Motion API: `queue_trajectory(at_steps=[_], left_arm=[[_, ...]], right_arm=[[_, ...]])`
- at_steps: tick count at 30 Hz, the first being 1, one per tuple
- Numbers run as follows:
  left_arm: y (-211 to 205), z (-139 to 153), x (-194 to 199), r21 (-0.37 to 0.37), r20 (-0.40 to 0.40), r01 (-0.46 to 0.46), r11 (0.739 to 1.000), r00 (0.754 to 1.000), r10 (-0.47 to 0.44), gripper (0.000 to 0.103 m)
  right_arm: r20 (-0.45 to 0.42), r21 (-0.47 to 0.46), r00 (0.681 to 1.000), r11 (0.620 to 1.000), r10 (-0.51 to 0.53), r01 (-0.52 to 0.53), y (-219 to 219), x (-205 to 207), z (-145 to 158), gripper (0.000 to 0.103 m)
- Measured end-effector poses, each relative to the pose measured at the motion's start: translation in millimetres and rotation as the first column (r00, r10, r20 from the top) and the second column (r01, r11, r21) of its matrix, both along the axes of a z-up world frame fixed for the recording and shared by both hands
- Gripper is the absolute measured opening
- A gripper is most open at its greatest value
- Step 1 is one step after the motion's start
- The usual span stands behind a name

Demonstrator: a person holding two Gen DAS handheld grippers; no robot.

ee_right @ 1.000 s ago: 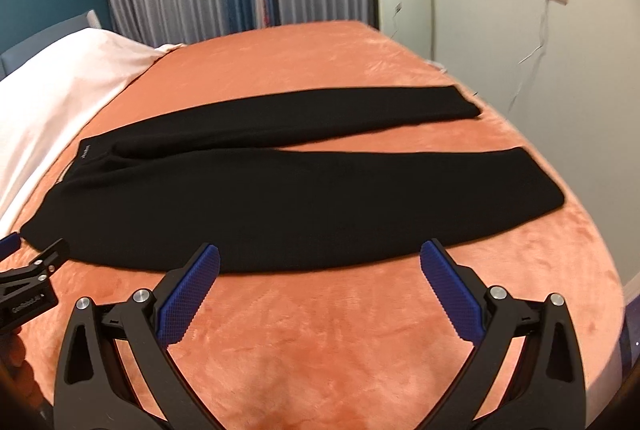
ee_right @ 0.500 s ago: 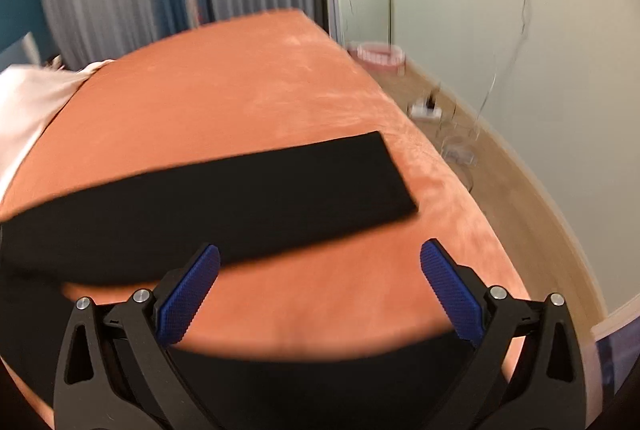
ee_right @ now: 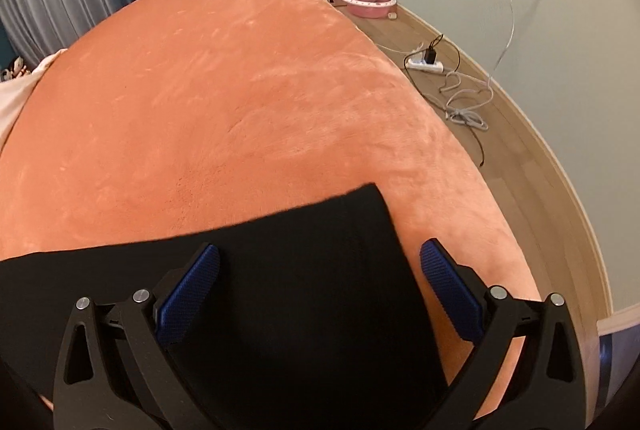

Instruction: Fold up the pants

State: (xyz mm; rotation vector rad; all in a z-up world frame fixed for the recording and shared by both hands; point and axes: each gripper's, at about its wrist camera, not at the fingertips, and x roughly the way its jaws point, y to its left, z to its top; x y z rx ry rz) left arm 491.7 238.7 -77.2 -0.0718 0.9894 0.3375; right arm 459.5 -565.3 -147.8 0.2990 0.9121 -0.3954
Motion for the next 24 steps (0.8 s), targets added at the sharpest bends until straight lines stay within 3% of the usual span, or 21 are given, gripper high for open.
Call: queue_trajectory(at_steps=[4, 6, 7, 8, 9, 10, 11, 13, 16, 18, 22, 24], left_arm=[[32.9, -23.0, 36.9, -0.082, -0.074, -0.088, 0.993, 0.994, 0.082, 0.098], [35.0, -33.4, 48.6, -0.107, -0.104, -0.084, 0.991, 0.992, 0.073, 0.098], [34.3, -38.9, 54.4, -0.111, -0.117, -0.071, 0.991, 0.991, 0.058, 0.096], [31.2, -42.2, 57.1, -0.093, -0.129, -0.063, 0.994, 0.990, 0.051, 0.089], [28.8, -42.9, 60.1, -0.094, -0.122, -0.038, 0.995, 0.992, 0.027, 0.061], [26.9, -39.6, 60.3, -0.152, -0.102, -0.018, 0.988, 0.995, 0.003, 0.031], [25.8, -33.8, 58.3, -0.167, -0.087, -0.031, 0.986, 0.996, 0.017, 0.028], [22.3, -13.9, 48.6, -0.198, -0.029, -0.016, 0.980, 1.000, 0.010, 0.006], [23.9, 28.8, 14.1, -0.259, 0.084, 0.045, 0.965, 0.996, -0.024, 0.005], [28.4, 58.4, -14.5, -0.296, 0.153, 0.096, 0.950, 0.987, -0.052, 0.005], [40.8, 116.9, -113.5, -0.340, 0.293, 0.225, 0.913, 0.948, -0.124, 0.005], [42.9, 133.4, -170.4, -0.317, 0.312, 0.263, 0.911, 0.936, -0.161, 0.006]], right_arm=[[0.004, -0.023, 1.000, 1.000, 0.013, -0.013, 5.5, 5.9, 0.1, 0.098], [0.004, -0.045, 0.999, 0.998, 0.035, -0.035, 10.5, 4.3, 2.4, 0.083], [0.006, -0.055, 0.999, 0.998, 0.041, -0.040, 13.4, 4.3, 3.6, 0.071], [0.012, -0.050, 0.998, 0.997, 0.061, -0.060, 16.9, 3.6, 5.8, 0.048], [0.019, -0.034, 0.997, 0.997, 0.075, -0.074, 19.4, 2.9, 8.0, 0.037], [0.024, -0.024, 0.996, 0.996, 0.085, -0.084, 22.3, 2.0, 10.6, 0.019], [0.027, -0.024, 0.995, 0.995, 0.095, -0.094, 26.9, 0.8, 13.8, 0.013], [0.040, -0.072, 0.993, 0.992, 0.109, -0.106, 39.2, -6.4, 26.2, 0.012], [0.144, -0.070, 0.982, 0.991, 0.125, -0.116, 47.3, -30.3, 58.0, 0.012], [0.241, -0.071, 0.957, 0.986, 0.162, -0.149, 53.9, -62.1, 90.4, 0.012], [0.346, -0.121, 0.902, 0.966, 0.258, -0.229, 71.5, -138.4, 132.7, 0.012], [0.374, -0.147, 0.880, 0.956, 0.292, -0.254, 77.3, -178.2, 139.9, 0.012]])
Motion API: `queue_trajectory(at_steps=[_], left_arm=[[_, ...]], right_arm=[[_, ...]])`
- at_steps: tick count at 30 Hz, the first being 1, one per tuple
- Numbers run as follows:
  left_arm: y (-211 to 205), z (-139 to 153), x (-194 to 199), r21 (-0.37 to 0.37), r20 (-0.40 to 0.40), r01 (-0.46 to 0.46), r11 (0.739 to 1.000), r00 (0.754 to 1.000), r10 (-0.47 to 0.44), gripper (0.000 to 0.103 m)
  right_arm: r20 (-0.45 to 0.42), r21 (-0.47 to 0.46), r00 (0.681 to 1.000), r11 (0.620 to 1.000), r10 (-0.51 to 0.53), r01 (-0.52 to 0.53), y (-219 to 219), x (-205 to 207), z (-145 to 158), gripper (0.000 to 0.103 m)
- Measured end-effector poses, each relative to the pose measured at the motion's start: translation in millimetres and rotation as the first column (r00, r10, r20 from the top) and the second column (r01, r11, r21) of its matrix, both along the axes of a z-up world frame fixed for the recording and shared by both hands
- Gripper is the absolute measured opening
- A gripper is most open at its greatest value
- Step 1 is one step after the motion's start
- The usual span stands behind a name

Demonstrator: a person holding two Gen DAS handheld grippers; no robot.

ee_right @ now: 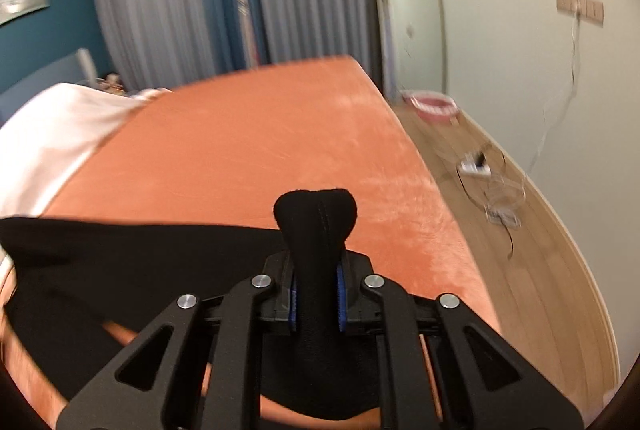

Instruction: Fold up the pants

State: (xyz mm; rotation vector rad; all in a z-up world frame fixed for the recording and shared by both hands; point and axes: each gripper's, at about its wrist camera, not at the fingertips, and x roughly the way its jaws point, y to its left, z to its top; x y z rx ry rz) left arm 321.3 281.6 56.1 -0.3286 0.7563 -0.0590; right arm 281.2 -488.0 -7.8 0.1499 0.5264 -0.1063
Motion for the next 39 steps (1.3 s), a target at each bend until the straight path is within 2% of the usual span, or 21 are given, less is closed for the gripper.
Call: queue_trajectory(at_steps=[3, 5, 9, 11, 12, 14, 15, 16, 17, 19, 20, 23, 26, 28, 30, 32, 33, 34, 35, 37, 39], left_arm=[[1.6, -9.8, -53.3, 0.062, -0.041, 0.005, 0.998, 0.999, -0.002, 0.008], [4.4, -40.6, -73.6, 0.155, -0.127, 0.004, 0.988, 0.992, 0.016, 0.009], [10.8, -112.6, -81.6, 0.268, -0.320, 0.005, 0.963, 0.944, 0.084, 0.012], [9.3, -132.9, -79.2, 0.299, -0.371, -0.008, 0.954, 0.920, 0.124, 0.018], [7.4, -133.9, -79.2, 0.309, -0.373, -0.021, 0.951, 0.917, 0.142, 0.020], [4.5, -120.4, -81.6, 0.340, -0.354, -0.063, 0.938, 0.916, 0.190, 0.037], [3.2, -108.5, -84.4, 0.373, -0.338, -0.084, 0.924, 0.915, 0.220, 0.057], [0.9, -96.8, -88.2, 0.403, -0.318, -0.104, 0.909, 0.916, 0.246, 0.078], [0.4, -82.0, -94.1, 0.435, -0.285, -0.133, 0.890, 0.918, 0.276, 0.082], [-1.9, -56.8, -104.8, 0.483, -0.227, -0.171, 0.859, 0.923, 0.311, 0.083], [-6.7, -42.1, -111.6, 0.495, -0.197, -0.187, 0.848, 0.927, 0.320, 0.083], [-38.0, -18.6, -111.7, 0.510, -0.132, -0.195, 0.838, 0.945, 0.300, 0.083], [-90.0, -15.4, -110.6, 0.451, -0.116, -0.127, 0.883, 0.973, 0.199, 0.086], [-131.4, -26.6, -99.6, 0.415, -0.148, -0.034, 0.909, 0.983, 0.104, 0.087], [-176.1, -47.5, -90.6, 0.401, -0.185, 0.037, 0.915, 0.982, 0.041, 0.087], [-214.5, -82.1, -78.1, 0.394, -0.255, 0.109, 0.913, 0.967, -0.005, 0.087], [-226.4, -100.8, -77.2, 0.398, -0.289, 0.131, 0.908, 0.957, -0.012, 0.087], [-236.1, -124.3, -71.8, 0.405, -0.333, 0.157, 0.901, 0.943, -0.015, 0.087], [-242.8, -140.9, -69.4, 0.415, -0.362, 0.165, 0.895, 0.932, -0.004, 0.087], [-249.5, -164.3, -69.0, 0.429, -0.392, 0.163, 0.888, 0.920, 0.021, 0.088], [-245.3, -165.8, -73.5, 0.412, -0.355, 0.126, 0.902, 0.934, 0.032, 0.088]], right_arm=[[-0.039, -0.036, 0.999, 0.999, 0.019, -0.021, 1.2, -50.4, -19.5, 0.012], [-0.094, -0.022, 0.995, 0.999, 0.033, -0.035, -4.5, -68.0, -42.1, 0.012], [-0.250, 0.004, 0.967, 0.999, 0.036, -0.036, -13.7, -87.9, -108.0, 0.014], [-0.283, 0.024, 0.959, 0.999, 0.035, -0.029, -15.4, -92.2, -123.3, 0.023], [-0.283, 0.016, 0.959, 1.000, 0.018, -0.014, -15.2, -97.3, -125.5, 0.026], [-0.268, 0.026, 0.963, 1.000, 0.011, -0.004, -17.0, -108.8, -120.6, 0.042], [-0.256, 0.030, 0.967, 1.000, 0.012, -0.005, -17.3, -117.9, -115.2, 0.047], [-0.237, 0.028, 0.971, 1.000, 0.006, 0.001, -17.3, -129.1, -110.0, 0.060], [-0.221, 0.024, 0.975, 1.000, -0.005, 0.010, -19.3, -140.7, -106.2, 0.078], [-0.172, 0.013, 0.984, 0.998, -0.051, 0.054, -30.4, -162.2, -95.4, 0.090], [-0.151, 0.034, 0.986, 0.997, -0.064, 0.070, -34.8, -177.5, -92.9, 0.090], [-0.080, 0.220, 0.994, 0.971, -0.079, 0.094, -59.4, -198.4, -81.6, 0.090], [-0.061, 0.302, 0.995, 0.949, -0.074, 0.089, -65.1, -186.8, -76.1, 0.090], [-0.126, 0.294, 0.991, 0.952, -0.055, 0.090, -60.5, -159.1, -84.3, 0.090], [-0.196, 0.252, 0.980, 0.963, -0.043, 0.092, -51.1, -133.0, -97.9, 0.090], [-0.238, 0.200, 0.971, 0.977, -0.023, 0.072, -38.2, -113.0, -111.0, 0.089], [-0.265, 0.156, 0.964, 0.986, -0.011, 0.054, -29.6, -98.3, -118.4, 0.083], [-0.297, 0.111, 0.955, 0.993, -0.001, 0.036, -23.1, -86.5, -124.0, 0.041], [-0.326, 0.072, 0.945, 0.997, 0.006, 0.019, -17.5, -77.3, -125.8, 0.013], [-0.190, -0.038, 0.981, 0.999, 0.027, -0.035, 0.5, -85.6, -87.2, 0.010], [0.026, -0.198, 0.998, 0.979, 0.062, -0.055, 22.8, -119.8, -36.2, 0.010]])
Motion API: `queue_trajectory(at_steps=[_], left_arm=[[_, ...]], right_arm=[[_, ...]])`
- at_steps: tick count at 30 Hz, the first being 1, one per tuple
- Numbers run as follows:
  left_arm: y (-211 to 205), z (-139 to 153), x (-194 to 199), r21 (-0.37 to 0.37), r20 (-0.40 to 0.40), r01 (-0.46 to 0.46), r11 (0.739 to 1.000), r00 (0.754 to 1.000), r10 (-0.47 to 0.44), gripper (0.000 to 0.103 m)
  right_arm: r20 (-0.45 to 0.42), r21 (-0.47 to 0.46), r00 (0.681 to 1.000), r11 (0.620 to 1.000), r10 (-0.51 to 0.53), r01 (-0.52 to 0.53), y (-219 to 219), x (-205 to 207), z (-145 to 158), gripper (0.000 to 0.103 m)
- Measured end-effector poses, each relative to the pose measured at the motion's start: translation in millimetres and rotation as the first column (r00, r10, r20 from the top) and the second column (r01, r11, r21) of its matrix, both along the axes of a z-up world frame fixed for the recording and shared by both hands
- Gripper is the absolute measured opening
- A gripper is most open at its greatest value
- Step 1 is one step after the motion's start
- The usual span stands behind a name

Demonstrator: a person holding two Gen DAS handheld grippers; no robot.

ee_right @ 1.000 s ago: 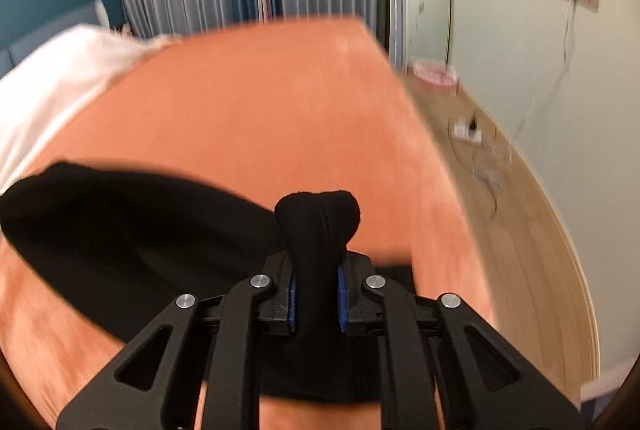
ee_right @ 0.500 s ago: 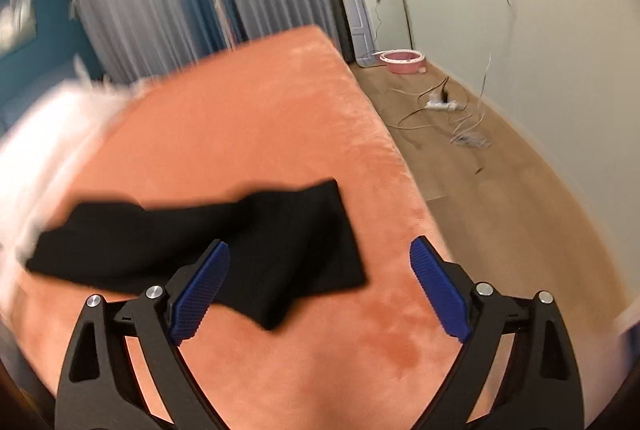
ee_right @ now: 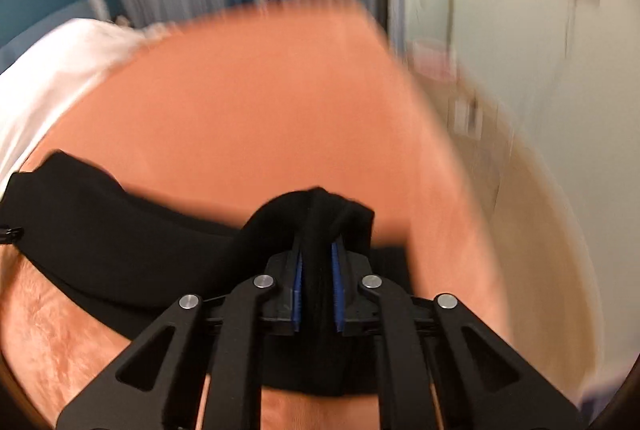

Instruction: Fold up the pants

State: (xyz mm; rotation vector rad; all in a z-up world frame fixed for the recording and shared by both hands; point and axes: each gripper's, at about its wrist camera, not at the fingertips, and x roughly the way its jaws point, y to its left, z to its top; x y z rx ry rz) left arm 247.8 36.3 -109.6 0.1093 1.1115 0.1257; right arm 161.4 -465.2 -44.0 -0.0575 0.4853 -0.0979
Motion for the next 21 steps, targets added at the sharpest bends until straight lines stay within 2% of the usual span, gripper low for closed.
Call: queue_trajectory(at_steps=[1, 2, 3, 4, 5, 6, 8, 9, 11, 12, 13, 15, 17, 19, 20, 21], left_arm=[[3.4, -1.6, -2.1, -0.022, 0.003, -0.011, 1.000, 1.000, 0.011, 0.088], [7.2, -2.2, -2.6, -0.048, 0.001, -0.024, 0.999, 1.000, 0.024, 0.089], [11.3, -3.4, -3.8, -0.076, 0.009, -0.037, 0.996, 0.999, 0.038, 0.089], [12.9, -4.0, -5.3, -0.086, 0.017, -0.044, 0.995, 0.999, 0.046, 0.092], [14.5, -5.4, -7.0, -0.092, 0.030, -0.048, 0.995, 0.998, 0.050, 0.092], [16.0, -6.3, -9.7, -0.101, 0.045, -0.047, 0.994, 0.998, 0.052, 0.092], [18.3, -9.2, -14.0, -0.112, 0.078, -0.045, 0.993, 0.996, 0.054, 0.092], [19.4, -9.0, -18.7, -0.116, 0.092, -0.045, 0.992, 0.994, 0.056, 0.092], [20.9, -10.8, -21.7, -0.123, 0.122, -0.049, 0.991, 0.990, 0.064, 0.092], [21.3, -12.4, -21.7, -0.126, 0.135, -0.056, 0.990, 0.988, 0.073, 0.093], [22.1, -14.9, -21.7, -0.127, 0.143, -0.060, 0.990, 0.987, 0.079, 0.093], [22.9, -18.4, -24.0, -0.126, 0.167, -0.065, 0.990, 0.982, 0.086, 0.093], [26.0, -20.5, -30.3, -0.125, 0.190, -0.067, 0.990, 0.978, 0.090, 0.093], [29.6, -20.9, -35.0, -0.148, 0.202, -0.071, 0.986, 0.974, 0.100, 0.093], [31.7, -21.9, -36.8, -0.168, 0.203, -0.072, 0.983, 0.973, 0.106, 0.093], [29.2, -23.8, -30.2, -0.188, 0.203, -0.072, 0.980, 0.973, 0.111, 0.093]], right_arm=[[0.079, -0.101, 0.997, 0.995, 0.015, -0.008, 10.6, -16.8, 13.9, 0.012], [0.117, -0.214, 0.993, 0.977, 0.024, 0.001, 18.8, -29.0, 16.5, 0.019], [0.117, -0.370, 0.993, 0.928, -0.001, 0.045, 23.8, -37.2, 2.3, 0.030], [0.075, -0.455, 0.996, 0.887, -0.048, 0.078, 19.2, -38.5, -18.0, 0.060], [0.002, -0.489, 0.995, 0.868, -0.097, 0.086, 8.6, -39.3, -40.3, 0.075], [-0.110, -0.477, 0.982, 0.875, -0.153, 0.082, -9.6, -46.7, -68.8, 0.072], [-0.171, -0.408, 0.961, 0.903, -0.217, 0.131, -29.1, -69.5, -85.6, 0.071], [-0.166, -0.355, 0.961, 0.922, -0.223, 0.153, -35.3, -79.7, -83.8, 0.071], [-0.148, -0.166, 0.966, 0.968, -0.211, 0.186, -49.3, -96.0, -71.2, 0.078], [-0.149, -0.016, 0.971, 0.982, -0.189, 0.188, -59.1, -97.7, -63.4, 0.080], [-0.151, 0.100, 0.974, 0.977, -0.170, 0.186, -67.5, -90.6, -59.5, 0.081], [-0.163, 0.273, 0.979, 0.947, -0.126, 0.168, -73.2, -68.3, -53.0, 0.081], [-0.187, 0.317, 0.973, 0.929, -0.136, 0.191, -74.1, -45.1, -59.5, 0.081], [-0.248, 0.309, 0.963, 0.934, -0.103, 0.180, -64.5, -2.0, -73.7, 0.080], [-0.277, 0.292, 0.955, 0.938, -0.106, 0.188, -57.8, 12.3, -80.2, 0.075], [-0.305, 0.287, 0.950, 0.946, -0.061, 0.153, -46.9, 28.9, -89.4, 0.061]])
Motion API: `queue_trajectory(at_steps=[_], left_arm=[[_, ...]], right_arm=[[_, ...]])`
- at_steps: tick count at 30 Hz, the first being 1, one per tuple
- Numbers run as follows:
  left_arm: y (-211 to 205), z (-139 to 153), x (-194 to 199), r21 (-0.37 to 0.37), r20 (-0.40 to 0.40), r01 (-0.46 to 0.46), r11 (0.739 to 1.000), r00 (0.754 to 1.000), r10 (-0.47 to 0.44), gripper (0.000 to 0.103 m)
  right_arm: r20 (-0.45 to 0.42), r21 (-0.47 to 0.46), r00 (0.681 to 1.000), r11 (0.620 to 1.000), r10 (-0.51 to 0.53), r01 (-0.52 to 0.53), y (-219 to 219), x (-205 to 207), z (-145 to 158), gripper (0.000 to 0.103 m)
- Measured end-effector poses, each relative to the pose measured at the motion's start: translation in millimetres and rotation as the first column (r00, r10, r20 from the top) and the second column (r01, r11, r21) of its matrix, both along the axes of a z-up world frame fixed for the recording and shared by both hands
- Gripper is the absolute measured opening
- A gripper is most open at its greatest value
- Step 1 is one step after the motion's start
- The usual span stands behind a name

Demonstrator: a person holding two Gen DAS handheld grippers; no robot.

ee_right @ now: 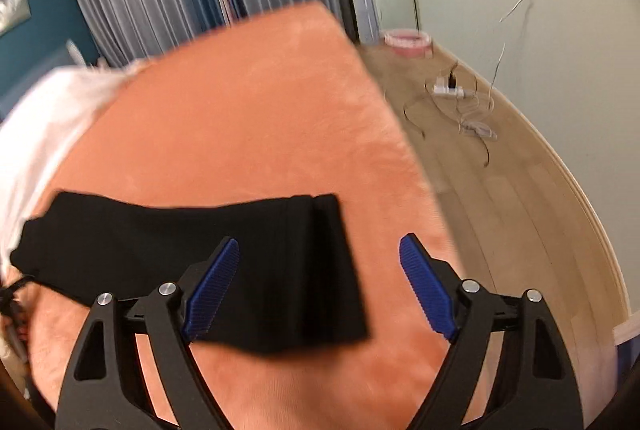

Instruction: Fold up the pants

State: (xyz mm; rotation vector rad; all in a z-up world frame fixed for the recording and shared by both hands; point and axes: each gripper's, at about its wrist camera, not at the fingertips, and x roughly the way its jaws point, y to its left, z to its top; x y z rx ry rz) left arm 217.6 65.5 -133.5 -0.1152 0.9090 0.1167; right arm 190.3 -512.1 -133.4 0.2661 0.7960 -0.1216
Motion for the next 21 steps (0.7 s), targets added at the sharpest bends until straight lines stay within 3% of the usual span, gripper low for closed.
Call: queue_trajectory(at_steps=[1, 2, 5, 6, 7, 9, 10, 12, 13, 16, 17, 19, 21], left_arm=[[-0.9, -1.0, 5.3, -0.016, 0.003, -0.001, 1.000, 1.000, 0.001, 0.093], [-5.0, 0.8, 2.9, -0.026, 0.004, -0.002, 1.000, 1.000, 0.002, 0.093], [-8.5, 4.3, -1.4, -0.046, 0.015, 0.010, 0.999, 1.000, -0.009, 0.092], [-9.3, 3.4, -2.7, -0.056, 0.021, 0.009, 0.998, 1.000, -0.008, 0.092], [-8.2, 1.8, -3.2, -0.065, 0.021, 0.008, 0.998, 1.000, -0.007, 0.092], [-10.4, 3.7, -2.2, -0.065, 0.019, 0.009, 0.998, 1.000, -0.008, 0.093], [-11.4, 4.3, -3.1, -0.066, 0.016, 0.011, 0.998, 1.000, -0.010, 0.092], [-8.3, 10.1, -5.0, -0.081, 0.011, 0.018, 0.997, 1.000, -0.017, 0.092], [-2.5, 14.2, -6.9, -0.093, 0.012, 0.008, 0.996, 1.000, -0.007, 0.092], [28.0, 27.4, -20.5, -0.124, 0.051, -0.054, 0.991, 0.997, 0.061, 0.092], [41.8, 33.1, -23.2, -0.128, 0.062, -0.081, 0.988, 0.994, 0.090, 0.092], [76.4, 43.8, -23.7, -0.162, 0.069, -0.163, 0.973, 0.982, 0.176, 0.092], [120.9, 50.3, -14.5, -0.206, 0.032, -0.266, 0.942, 0.960, 0.278, 0.092]], right_arm=[[-0.039, -0.011, 0.999, 0.999, 0.032, -0.032, 9.2, 13.3, -4.4, 0.006], [-0.051, -0.034, 0.998, 0.999, 0.032, -0.034, 16.5, 19.3, -3.0, 0.005], [0.094, -0.177, 0.996, 0.984, -0.002, 0.019, 26.4, 6.0, 38.9, 0.005], [0.116, -0.222, 0.992, 0.972, -0.045, 0.070, 17.8, 5.2, 40.8, 0.005], [0.071, -0.261, 0.995, 0.961, -0.076, 0.092, 8.6, 13.5, 29.8, 0.008], [-0.126, -0.245, 0.985, 0.966, -0.121, 0.087, -11.4, 36.8, -16.6, 0.012], [-0.165, -0.249, 0.975, 0.963, -0.151, 0.107, -15.5, 37.3, -29.3, 0.012], [-0.054, -0.169, 0.975, 0.964, -0.216, 0.204, -22.2, 11.6, -17.5, 0.013], [-0.029, -0.135, 0.970, 0.963, -0.240, 0.234, -23.4, -1.2, -13.0, 0.018], [0.076, -0.120, 0.953, 0.946, -0.292, 0.300, -8.4, -43.5, 7.3, 0.054], [0.101, -0.142, 0.953, 0.944, -0.286, 0.299, 5.5, -55.8, 13.4, 0.060], [0.115, -0.142, 0.961, 0.953, -0.251, 0.266, 29.4, -71.1, 17.5, 0.063], [0.118, -0.122, 0.972, 0.968, -0.204, 0.218, 53.8, -86.2, 14.1, 0.063]])
